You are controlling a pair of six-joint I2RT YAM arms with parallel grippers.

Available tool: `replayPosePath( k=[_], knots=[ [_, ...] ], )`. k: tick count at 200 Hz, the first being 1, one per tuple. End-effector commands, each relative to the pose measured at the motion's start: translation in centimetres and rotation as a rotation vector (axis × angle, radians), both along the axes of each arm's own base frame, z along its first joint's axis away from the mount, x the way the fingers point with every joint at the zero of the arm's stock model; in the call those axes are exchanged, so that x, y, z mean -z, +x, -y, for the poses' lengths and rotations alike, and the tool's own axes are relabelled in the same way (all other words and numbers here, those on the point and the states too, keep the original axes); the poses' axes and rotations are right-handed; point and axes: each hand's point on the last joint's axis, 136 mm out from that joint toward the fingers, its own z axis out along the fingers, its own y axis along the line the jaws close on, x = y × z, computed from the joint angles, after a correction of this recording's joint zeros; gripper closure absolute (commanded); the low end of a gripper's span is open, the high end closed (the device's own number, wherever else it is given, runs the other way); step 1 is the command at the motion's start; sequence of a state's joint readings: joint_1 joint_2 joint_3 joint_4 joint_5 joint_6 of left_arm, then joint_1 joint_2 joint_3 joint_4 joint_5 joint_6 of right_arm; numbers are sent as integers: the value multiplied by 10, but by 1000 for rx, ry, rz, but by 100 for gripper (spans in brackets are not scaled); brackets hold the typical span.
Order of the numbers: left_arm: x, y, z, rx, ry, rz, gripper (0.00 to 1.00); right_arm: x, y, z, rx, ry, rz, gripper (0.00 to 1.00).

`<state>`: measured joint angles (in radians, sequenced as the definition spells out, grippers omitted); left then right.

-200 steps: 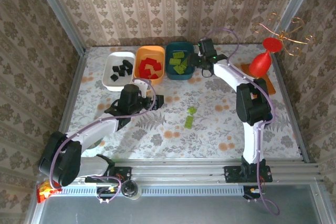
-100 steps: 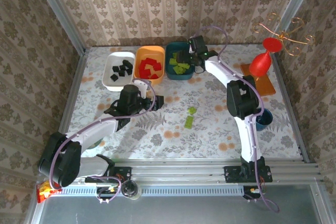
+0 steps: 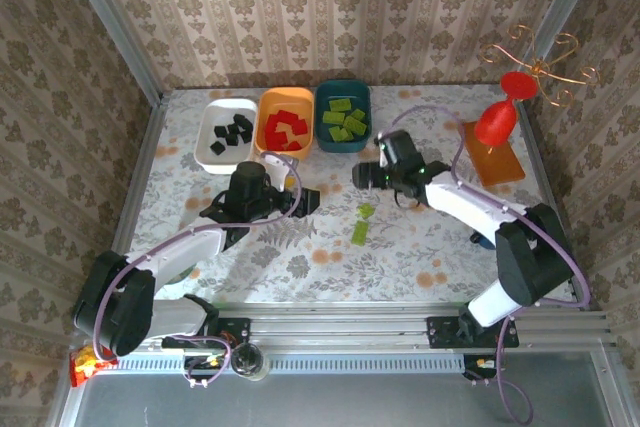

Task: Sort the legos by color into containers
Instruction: Pick up the lego from the center of the table.

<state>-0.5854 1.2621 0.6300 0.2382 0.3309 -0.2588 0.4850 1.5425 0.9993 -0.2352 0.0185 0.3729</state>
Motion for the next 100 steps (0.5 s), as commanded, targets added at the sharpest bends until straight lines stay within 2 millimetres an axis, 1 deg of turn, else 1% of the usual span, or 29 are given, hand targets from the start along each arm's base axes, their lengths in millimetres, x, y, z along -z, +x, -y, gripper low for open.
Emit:
replayPosePath(
  k=[1, 13, 25, 49, 66, 77, 100],
  knots=[
    [-8, -16, 8, 119, -19, 29, 9, 21, -33, -2, -46, -88, -56, 14],
    [-5, -24, 10, 157, -27, 28, 9, 31, -43, -8, -84, -117, -75, 15],
    [0, -31, 12, 190, -42, 30, 9, 41, -46, -12, -104, -139, -92, 16],
    [7, -39, 20, 244, -76, 32, 10, 55, -40, -18, -117, -162, -108, 21],
    [9, -40, 23, 260, -82, 28, 10, 68, -36, -21, -129, -187, -131, 25],
    [9, -39, 24, 260, -80, 30, 10, 76, -34, -20, -130, -212, -148, 27],
    [12, -38, 24, 246, -72, 28, 10, 87, -31, -20, -134, -236, -163, 35]
  ],
)
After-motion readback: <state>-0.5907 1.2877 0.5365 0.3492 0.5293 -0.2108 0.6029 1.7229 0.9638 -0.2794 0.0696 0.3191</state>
